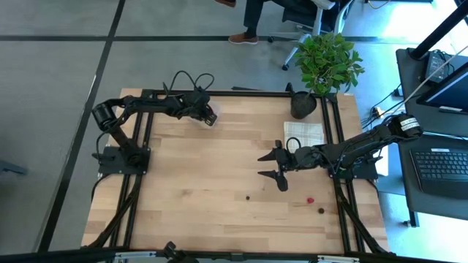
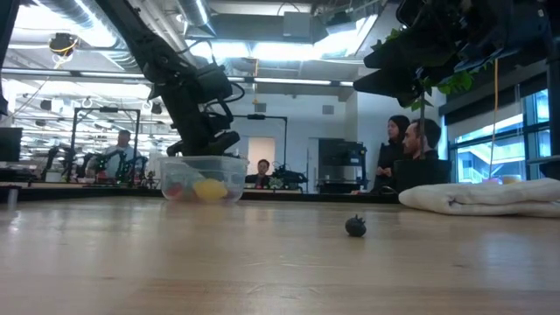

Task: Pick and placing Produce into tupperware
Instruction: Adjust the transparent bin on the table

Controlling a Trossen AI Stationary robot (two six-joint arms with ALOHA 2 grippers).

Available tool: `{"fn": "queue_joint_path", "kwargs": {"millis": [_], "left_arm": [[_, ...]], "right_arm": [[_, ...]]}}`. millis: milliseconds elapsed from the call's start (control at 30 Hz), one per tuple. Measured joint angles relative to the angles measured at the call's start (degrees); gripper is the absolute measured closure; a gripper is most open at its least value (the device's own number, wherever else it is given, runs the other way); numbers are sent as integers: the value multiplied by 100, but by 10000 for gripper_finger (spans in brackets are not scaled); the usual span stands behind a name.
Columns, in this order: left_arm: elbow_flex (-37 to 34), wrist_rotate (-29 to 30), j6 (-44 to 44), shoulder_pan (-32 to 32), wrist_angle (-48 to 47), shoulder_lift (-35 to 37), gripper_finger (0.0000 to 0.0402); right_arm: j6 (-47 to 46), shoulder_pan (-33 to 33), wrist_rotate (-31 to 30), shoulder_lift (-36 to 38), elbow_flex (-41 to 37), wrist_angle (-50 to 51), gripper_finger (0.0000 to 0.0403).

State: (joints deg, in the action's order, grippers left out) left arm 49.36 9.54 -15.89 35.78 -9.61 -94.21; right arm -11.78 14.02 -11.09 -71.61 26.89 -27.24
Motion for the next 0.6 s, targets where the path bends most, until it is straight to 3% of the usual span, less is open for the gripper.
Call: {"fn": "queue_joint_path", "kwargs": {"millis": [300, 600], "left_arm": [[9, -22, 242, 2, 21, 346, 194], [20, -39, 447, -244, -655, 1886, 179]], "right_arm": [[-6, 0, 2, 0, 0, 20, 151], [-8, 0, 2, 0, 0, 42, 151]]}}
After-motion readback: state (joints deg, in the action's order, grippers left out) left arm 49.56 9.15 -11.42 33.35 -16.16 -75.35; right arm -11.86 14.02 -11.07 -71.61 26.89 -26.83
